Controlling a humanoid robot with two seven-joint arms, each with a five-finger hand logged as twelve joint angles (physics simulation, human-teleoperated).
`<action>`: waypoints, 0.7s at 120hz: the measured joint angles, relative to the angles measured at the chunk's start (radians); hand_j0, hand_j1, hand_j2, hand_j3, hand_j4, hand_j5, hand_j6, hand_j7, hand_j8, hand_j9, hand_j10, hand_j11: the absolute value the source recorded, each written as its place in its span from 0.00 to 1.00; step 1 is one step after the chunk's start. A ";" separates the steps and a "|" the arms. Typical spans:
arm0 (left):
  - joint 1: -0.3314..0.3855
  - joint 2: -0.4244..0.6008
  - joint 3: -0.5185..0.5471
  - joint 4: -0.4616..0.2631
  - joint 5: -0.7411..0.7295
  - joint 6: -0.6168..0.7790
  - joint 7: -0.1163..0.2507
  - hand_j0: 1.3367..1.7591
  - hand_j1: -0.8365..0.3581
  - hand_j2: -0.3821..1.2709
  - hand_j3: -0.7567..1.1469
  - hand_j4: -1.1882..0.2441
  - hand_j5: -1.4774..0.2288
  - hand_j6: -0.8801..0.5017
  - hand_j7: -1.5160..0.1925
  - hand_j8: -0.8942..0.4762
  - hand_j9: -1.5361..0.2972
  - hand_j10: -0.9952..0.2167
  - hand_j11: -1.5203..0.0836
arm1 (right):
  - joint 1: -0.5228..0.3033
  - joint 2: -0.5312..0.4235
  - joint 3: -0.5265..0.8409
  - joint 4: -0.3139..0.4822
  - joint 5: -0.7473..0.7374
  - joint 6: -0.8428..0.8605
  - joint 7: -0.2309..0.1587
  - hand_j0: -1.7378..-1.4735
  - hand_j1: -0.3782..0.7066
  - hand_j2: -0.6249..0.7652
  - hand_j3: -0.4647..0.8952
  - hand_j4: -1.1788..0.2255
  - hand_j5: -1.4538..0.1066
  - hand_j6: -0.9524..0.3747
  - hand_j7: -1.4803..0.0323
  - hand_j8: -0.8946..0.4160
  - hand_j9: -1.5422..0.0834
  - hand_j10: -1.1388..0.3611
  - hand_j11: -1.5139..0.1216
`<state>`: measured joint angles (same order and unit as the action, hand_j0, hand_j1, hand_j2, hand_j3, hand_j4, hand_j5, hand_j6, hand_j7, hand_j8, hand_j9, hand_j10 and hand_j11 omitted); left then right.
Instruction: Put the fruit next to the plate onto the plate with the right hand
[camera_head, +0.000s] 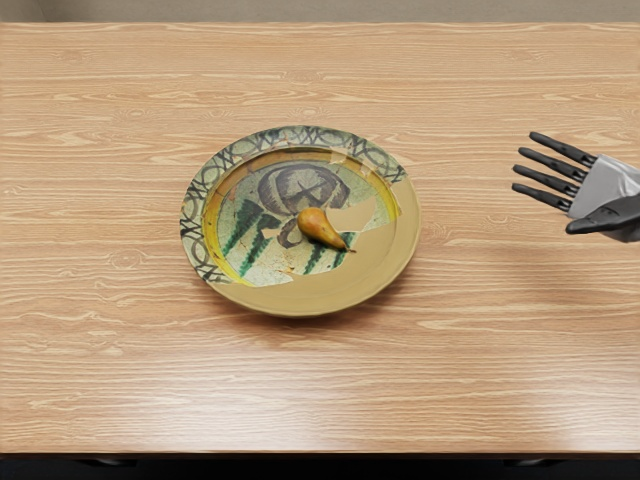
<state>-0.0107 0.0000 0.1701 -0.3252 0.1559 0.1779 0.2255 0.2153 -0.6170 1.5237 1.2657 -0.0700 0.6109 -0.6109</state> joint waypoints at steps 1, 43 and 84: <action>0.000 0.000 0.000 0.000 0.000 0.000 0.000 0.76 0.97 0.23 0.40 0.82 0.85 0.62 0.87 0.64 0.82 0.80 0.93 | -0.001 -0.001 0.001 -0.001 0.001 0.000 0.000 0.30 0.03 0.45 0.34 0.84 0.93 0.72 0.98 0.68 0.95 0.76 0.92; 0.000 0.000 0.000 0.000 0.000 0.000 0.000 0.76 0.97 0.23 0.40 0.82 0.85 0.62 0.87 0.64 0.82 0.80 0.93 | -0.014 -0.012 0.013 -0.015 0.013 0.000 0.000 0.30 0.03 0.45 0.34 0.84 0.93 0.72 0.98 0.68 0.95 0.76 0.93; 0.000 0.000 0.000 0.000 0.001 0.000 0.000 0.76 0.97 0.23 0.40 0.82 0.85 0.62 0.87 0.64 0.82 0.80 0.93 | -0.014 -0.012 0.013 -0.016 0.013 0.000 0.000 0.30 0.03 0.45 0.34 0.84 0.93 0.72 0.98 0.68 0.95 0.76 0.93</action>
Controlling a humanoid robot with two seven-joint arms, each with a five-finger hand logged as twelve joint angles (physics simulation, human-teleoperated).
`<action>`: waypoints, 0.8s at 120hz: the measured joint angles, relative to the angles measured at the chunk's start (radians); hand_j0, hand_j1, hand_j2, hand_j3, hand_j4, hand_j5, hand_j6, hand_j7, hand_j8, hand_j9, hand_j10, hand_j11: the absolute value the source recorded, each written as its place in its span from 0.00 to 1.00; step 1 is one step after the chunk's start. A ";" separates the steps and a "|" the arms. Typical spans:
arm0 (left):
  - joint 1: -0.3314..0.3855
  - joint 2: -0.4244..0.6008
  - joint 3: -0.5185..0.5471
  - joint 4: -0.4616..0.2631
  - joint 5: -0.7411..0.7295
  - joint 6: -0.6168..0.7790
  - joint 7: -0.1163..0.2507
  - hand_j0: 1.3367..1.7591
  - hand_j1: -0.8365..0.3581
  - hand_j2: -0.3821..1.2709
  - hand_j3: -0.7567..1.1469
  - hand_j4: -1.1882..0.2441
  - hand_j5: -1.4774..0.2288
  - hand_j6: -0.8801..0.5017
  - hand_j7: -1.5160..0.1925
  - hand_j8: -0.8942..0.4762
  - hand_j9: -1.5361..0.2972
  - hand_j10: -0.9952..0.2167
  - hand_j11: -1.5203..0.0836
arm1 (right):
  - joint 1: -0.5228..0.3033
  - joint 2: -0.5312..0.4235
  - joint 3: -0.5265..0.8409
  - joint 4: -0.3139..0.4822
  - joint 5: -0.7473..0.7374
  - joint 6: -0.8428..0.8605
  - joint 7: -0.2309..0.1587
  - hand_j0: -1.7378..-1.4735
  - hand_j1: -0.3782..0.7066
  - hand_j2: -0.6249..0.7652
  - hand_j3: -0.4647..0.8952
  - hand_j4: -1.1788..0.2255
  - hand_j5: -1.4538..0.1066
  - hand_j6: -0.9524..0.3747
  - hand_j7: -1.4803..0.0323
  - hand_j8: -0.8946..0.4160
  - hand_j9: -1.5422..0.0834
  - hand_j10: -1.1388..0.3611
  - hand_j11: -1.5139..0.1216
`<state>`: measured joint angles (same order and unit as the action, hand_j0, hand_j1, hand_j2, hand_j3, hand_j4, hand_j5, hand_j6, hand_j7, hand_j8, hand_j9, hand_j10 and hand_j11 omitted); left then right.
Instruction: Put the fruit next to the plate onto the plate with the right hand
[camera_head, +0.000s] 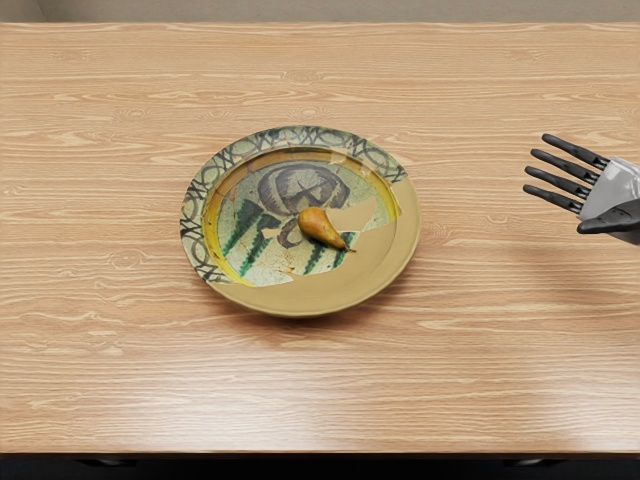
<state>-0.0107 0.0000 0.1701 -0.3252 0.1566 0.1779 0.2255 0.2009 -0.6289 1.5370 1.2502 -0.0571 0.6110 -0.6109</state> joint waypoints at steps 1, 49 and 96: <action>0.000 0.000 0.000 0.000 0.000 0.000 0.000 0.76 0.97 0.23 0.40 0.82 0.85 0.62 0.87 0.64 0.82 0.80 0.93 | 0.000 0.000 0.000 0.000 0.000 0.000 0.000 0.30 0.03 0.45 0.34 0.84 0.93 0.72 0.98 0.68 0.95 0.76 0.93; 0.000 0.000 0.000 0.000 0.000 0.000 0.000 0.76 0.97 0.23 0.40 0.82 0.85 0.62 0.87 0.64 0.82 0.80 0.93 | 0.000 0.000 0.000 0.000 0.000 0.000 0.000 0.30 0.03 0.45 0.34 0.84 0.93 0.72 0.98 0.68 0.95 0.76 0.93; 0.000 0.000 0.000 0.000 0.000 0.000 0.000 0.76 0.97 0.23 0.40 0.82 0.85 0.62 0.87 0.64 0.82 0.80 0.93 | 0.000 0.000 0.000 0.000 0.000 0.000 0.000 0.30 0.03 0.45 0.34 0.84 0.93 0.72 0.98 0.68 0.95 0.76 0.93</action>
<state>-0.0107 0.0000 0.1701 -0.3252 0.1566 0.1779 0.2255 0.2009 -0.6289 1.5370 1.2502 -0.0571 0.6110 -0.6109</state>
